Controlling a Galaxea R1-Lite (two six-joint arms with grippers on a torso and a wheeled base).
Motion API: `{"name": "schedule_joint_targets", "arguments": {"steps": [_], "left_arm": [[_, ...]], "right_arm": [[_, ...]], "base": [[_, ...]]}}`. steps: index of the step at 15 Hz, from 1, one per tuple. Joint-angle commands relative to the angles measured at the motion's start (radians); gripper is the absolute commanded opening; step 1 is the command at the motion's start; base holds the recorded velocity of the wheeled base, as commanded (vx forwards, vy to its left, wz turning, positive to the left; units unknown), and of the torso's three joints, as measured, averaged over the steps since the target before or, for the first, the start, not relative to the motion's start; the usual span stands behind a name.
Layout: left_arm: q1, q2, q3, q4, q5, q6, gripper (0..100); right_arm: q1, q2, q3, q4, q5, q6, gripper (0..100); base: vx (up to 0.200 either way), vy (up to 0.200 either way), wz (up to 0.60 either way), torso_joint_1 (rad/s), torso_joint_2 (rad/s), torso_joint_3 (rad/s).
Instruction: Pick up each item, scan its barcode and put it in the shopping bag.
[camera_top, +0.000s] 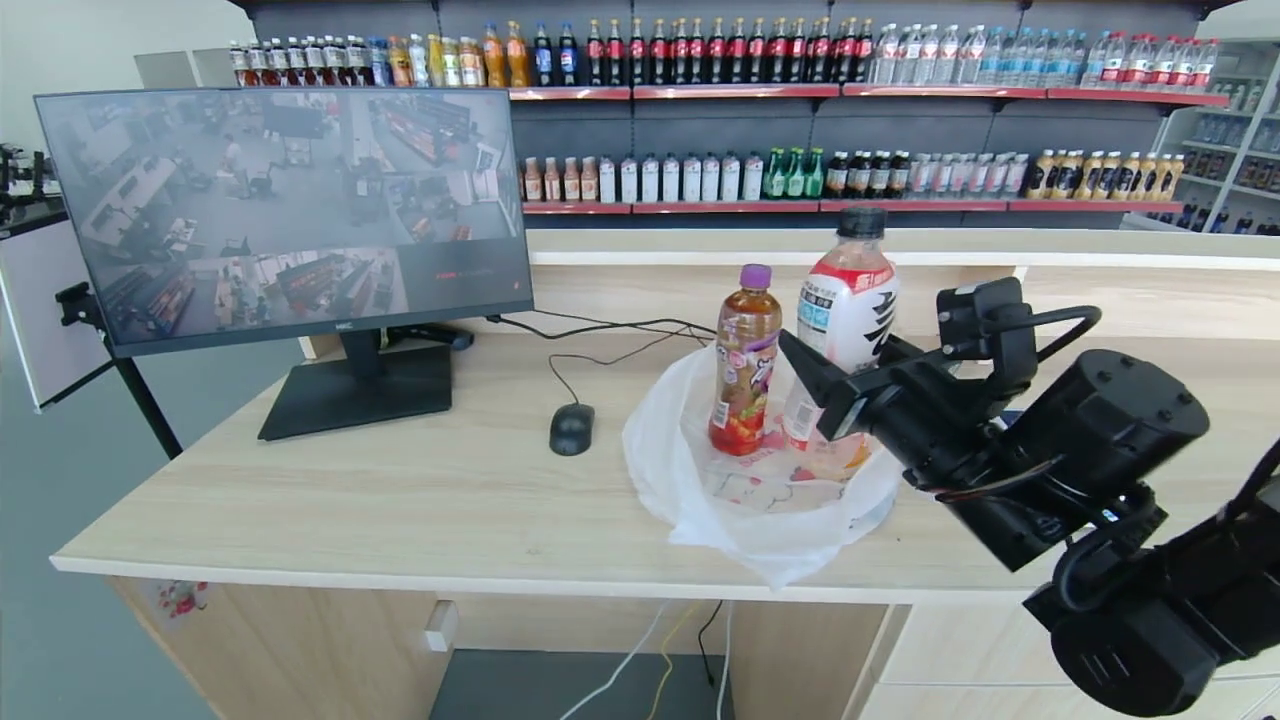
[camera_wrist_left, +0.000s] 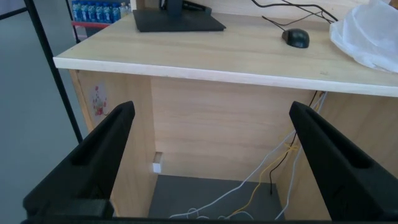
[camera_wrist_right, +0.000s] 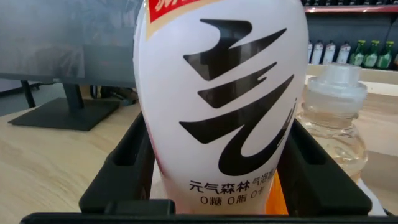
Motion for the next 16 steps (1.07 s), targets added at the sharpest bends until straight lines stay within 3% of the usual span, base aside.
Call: {"name": "schedule_joint_targets", "arguments": {"steps": [1, 16], "left_arm": [[0.0, 0.0, 0.0, 0.0, 0.0, 0.0, 100], [0.0, 0.0, 0.0, 0.0, 0.0, 0.0, 100]], "right_arm": [[0.017, 0.098, -0.041, -0.002, -0.001, 0.001, 0], [0.008, 0.258, -0.134, -0.002, -0.001, 0.018, 0]], "base": [[0.0, 0.0, 0.0, 0.0, 0.0, 0.0], [0.0, 0.0, 0.0, 0.0, 0.0, 0.0]]}}
